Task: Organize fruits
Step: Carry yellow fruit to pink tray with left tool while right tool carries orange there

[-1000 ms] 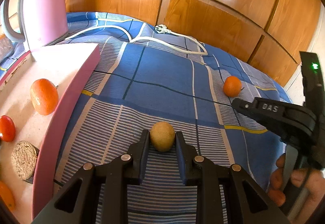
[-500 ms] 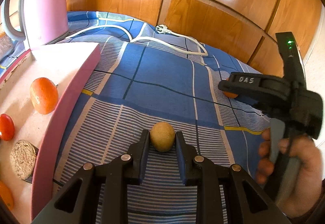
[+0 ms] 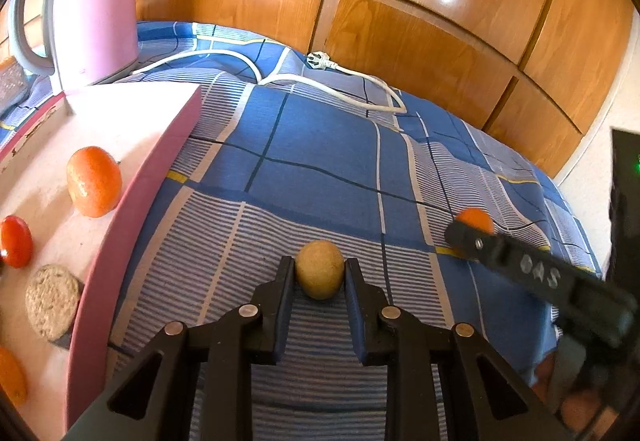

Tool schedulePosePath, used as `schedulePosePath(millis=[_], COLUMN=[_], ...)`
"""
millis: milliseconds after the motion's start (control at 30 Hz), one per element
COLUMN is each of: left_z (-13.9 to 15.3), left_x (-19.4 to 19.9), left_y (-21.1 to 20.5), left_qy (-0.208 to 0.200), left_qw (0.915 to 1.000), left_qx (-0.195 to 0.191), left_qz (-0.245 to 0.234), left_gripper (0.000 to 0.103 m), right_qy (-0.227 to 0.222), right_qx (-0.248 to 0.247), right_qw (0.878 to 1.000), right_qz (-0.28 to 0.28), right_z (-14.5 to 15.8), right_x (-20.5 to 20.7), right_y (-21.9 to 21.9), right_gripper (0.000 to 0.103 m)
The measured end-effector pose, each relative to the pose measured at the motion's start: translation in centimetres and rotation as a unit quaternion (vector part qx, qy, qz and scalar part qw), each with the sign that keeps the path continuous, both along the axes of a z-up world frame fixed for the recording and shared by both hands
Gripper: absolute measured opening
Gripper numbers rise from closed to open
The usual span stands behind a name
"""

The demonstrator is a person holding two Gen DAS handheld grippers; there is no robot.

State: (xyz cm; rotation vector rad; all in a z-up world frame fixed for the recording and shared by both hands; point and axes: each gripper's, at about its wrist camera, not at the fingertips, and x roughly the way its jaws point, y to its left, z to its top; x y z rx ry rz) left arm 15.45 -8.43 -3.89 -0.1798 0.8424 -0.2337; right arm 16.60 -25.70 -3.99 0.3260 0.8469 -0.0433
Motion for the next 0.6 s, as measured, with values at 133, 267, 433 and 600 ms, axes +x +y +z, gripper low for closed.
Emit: schedulePosePath(millis=[133, 267, 433, 600], left_z=[0.2, 0.6, 1.7, 2.8], left_x=[-1.0, -2.6, -5.1, -6.9], left_y=[0.0, -0.1, -0.4, 0.5], left_qy=[-0.005, -0.021, -0.059, -0.083], left_qw=[1.0000, 0.9997, 0.9978, 0.9960], left_qx=[0.002, 0.009, 0.023, 0.030], left_qz=[-0.001, -0.007, -0.022, -0.010], left_gripper=[0.024, 0.024, 0.024, 0.024], right_qy=[0.002, 0.004, -0.011, -0.029], right_qx=[0.014, 0.010, -0.002, -0.013], right_qw=[1.000, 1.000, 1.000, 0.999], right_qz=[-0.001, -0.001, 0.006, 0.016], right_z=[0.2, 0.4, 1.2, 1.9], right_x=[-2.1, -4.1, -6.1, -7.5], right_y=[0.2, 0.6, 1.6, 2.9], right_gripper=[0.037, 0.037, 0.037, 0.037])
